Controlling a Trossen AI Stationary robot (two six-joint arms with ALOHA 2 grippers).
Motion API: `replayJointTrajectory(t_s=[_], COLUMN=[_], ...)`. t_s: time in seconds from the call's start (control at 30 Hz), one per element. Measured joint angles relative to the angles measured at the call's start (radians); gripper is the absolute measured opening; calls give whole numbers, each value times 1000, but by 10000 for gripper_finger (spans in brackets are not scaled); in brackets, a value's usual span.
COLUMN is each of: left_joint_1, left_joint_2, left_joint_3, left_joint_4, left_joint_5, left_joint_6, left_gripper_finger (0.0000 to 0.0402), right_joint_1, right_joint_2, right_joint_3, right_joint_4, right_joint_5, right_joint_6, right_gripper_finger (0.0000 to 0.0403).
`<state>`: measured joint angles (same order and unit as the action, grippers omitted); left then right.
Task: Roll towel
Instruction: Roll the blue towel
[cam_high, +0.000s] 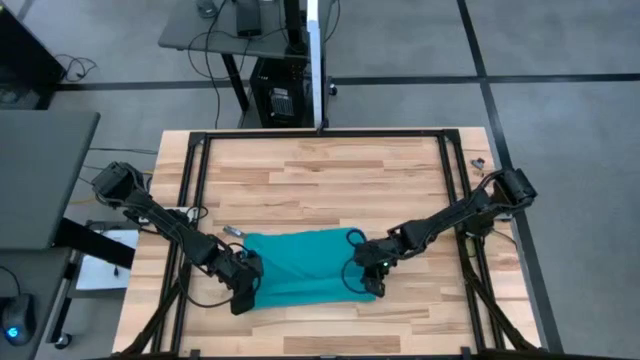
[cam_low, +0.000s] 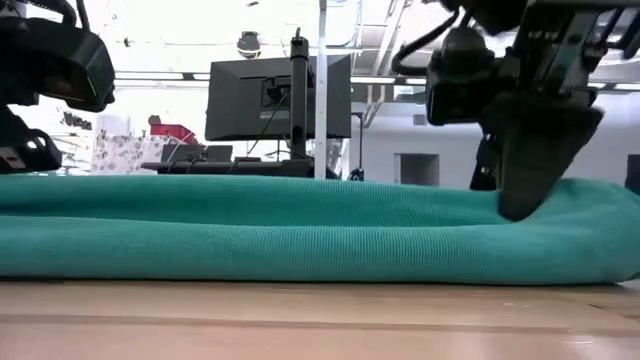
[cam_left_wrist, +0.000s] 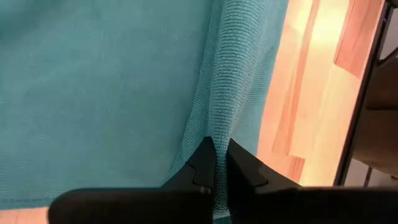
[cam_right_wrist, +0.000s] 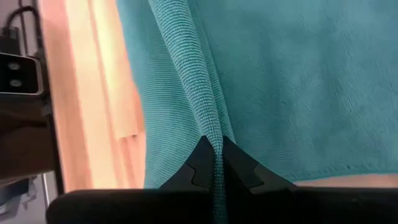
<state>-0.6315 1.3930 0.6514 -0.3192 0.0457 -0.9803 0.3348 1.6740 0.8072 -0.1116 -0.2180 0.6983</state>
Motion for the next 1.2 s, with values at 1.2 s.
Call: replayJointTrajectory(t_s=[1.2], left_joint_1=[2], left_joint_2=[1], left_joint_3=[94], left_joint_4=[-308], left_joint_5=[-140], left_joint_6=[-22], left_gripper_finger=[108], right_joint_1=[-121], right_joint_2=[-104], right_joint_3=[-33], right_joint_4=[17], right_joint_5=[11], right_joint_6=[1], right_gripper_finger=[160])
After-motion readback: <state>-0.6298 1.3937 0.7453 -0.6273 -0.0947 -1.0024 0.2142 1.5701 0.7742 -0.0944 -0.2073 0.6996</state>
